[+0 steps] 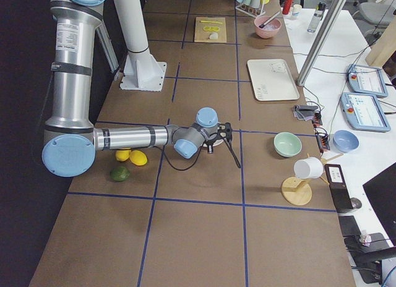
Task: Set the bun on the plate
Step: 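Grip the plate rim with the right gripper and slide it toward the table center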
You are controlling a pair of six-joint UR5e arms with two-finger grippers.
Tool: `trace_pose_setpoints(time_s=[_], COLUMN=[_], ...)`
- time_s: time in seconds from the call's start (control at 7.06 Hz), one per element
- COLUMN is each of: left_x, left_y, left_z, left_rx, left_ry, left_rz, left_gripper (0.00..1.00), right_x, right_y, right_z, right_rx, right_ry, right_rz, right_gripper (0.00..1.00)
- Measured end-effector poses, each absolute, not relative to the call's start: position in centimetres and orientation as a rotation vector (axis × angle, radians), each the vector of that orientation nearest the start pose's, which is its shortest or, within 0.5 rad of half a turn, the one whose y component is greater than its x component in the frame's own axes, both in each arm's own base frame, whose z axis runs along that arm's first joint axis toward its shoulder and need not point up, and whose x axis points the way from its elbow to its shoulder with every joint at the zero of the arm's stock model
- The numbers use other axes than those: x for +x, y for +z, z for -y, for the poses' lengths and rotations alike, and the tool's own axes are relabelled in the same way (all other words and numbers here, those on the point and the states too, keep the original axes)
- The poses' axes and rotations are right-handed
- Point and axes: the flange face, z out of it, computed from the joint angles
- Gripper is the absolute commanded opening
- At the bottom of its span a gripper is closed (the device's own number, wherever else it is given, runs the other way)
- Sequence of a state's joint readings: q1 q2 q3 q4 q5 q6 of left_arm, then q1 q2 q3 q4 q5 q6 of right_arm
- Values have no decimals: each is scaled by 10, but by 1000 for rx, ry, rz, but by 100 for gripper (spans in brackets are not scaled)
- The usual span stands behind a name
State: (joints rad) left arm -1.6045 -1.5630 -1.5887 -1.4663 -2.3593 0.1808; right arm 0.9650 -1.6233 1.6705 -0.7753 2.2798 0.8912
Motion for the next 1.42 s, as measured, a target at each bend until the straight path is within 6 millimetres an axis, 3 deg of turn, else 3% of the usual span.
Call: trace_pose_setpoints(time_s=[0.28,0.71,0.85,1.13,1.28,1.42], left_x=[-78,-72,-69,-64,-63,-62], left_y=[663,664,664,666,667,667], left_z=[479,480,480,480,480,480], left_rx=[-6,-14,-17,-26,-30,-32], left_ry=[102,114,118,123,124,125], left_rz=[-794,-794,-794,-794,-794,-794], left_gripper=[100,100,100,100,100,100], right_x=[-282,-424,-463,-512,-527,-535], right_y=[456,339,312,299,302,304], right_z=[479,485,475,448,438,430], right_rx=[122,128,133,149,160,165], right_ry=[30,109,123,125,124,121], right_rz=[1146,1200,1185,1151,1136,1128], right_gripper=[8,8,8,15,39,98])
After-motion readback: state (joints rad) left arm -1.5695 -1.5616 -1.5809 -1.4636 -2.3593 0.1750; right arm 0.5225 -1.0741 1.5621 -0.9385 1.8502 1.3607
